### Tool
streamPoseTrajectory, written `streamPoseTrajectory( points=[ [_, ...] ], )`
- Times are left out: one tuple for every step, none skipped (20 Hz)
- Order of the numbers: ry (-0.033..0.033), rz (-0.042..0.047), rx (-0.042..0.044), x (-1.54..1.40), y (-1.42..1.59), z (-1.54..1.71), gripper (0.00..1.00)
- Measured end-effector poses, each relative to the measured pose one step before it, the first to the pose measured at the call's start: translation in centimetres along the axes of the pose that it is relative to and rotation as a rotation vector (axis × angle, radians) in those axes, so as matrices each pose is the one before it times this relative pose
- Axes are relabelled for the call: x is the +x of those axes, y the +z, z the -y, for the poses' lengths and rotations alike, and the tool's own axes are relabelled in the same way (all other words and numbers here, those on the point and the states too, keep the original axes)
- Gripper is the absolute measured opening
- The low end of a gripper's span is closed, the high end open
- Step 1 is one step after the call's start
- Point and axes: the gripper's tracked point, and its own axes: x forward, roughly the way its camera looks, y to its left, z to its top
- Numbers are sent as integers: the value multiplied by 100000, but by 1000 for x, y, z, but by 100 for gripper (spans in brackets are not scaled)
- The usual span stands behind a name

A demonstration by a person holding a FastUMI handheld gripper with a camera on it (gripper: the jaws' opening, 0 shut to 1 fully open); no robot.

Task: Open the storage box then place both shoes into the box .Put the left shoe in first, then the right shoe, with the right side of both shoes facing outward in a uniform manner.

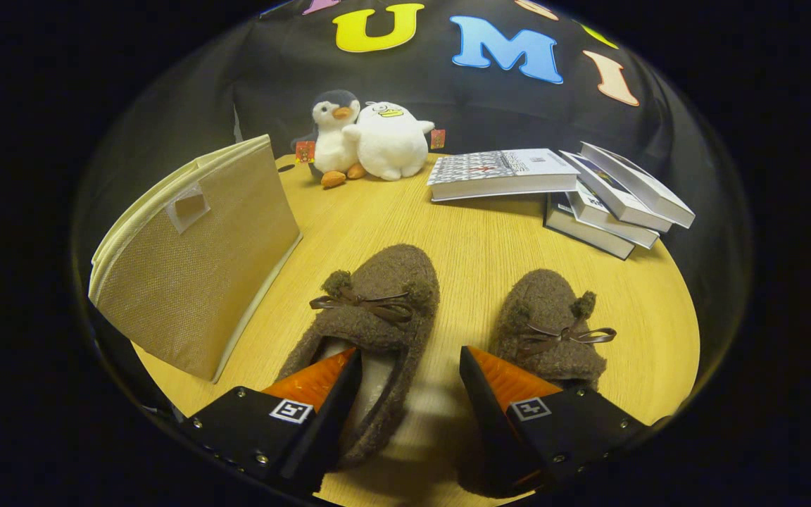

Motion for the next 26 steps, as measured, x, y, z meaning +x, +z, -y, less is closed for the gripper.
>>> streamPoseTrajectory(
  points=[
    [-42,-1381,2020,196,-41,58,84],
    [-208,-1288,2821,107,-123,0,62],
    [535,-1993,3139,263,-286,-362,40],
    [183,-1409,2032,39,-151,-132,35],
    [779,-1344,1135,-103,21,-292,34],
    [-3936,1979,2385,-232,467,859,34],
    [-532,-2310,2620,225,-174,324,2],
    [-136,-780,2764,-64,-91,-302,2],
    [980,-777,2527,-197,21,-183,2],
    [656,-239,3004,-284,82,-203,2],
    [1045,-89,3733,-468,250,-313,2],
    [1447,-407,3630,-407,197,-427,2],
    [1195,645,2818,-443,365,-408,2],
    [513,661,2418,-400,414,-165,2],
    [478,664,2317,-503,377,-311,2],
    [901,737,1786,-426,381,-410,2],
    [787,1211,2061,-488,527,-433,2],
    [1221,162,1832,-612,365,-544,2],
    [1316,428,1991,-622,442,-659,2],
    [1589,774,2091,-611,507,-773,2],
    [1684,634,1979,-611,526,-910,2],
    [1819,1031,2062,-629,534,-1002,2],
    [1838,902,1752,-509,620,-1129,2],
    [1709,923,1398,-437,511,-1116,2],
    [1606,1027,752,-452,566,-1217,2],
    [1541,1200,414,-334,435,-1257,2]
  ],
)
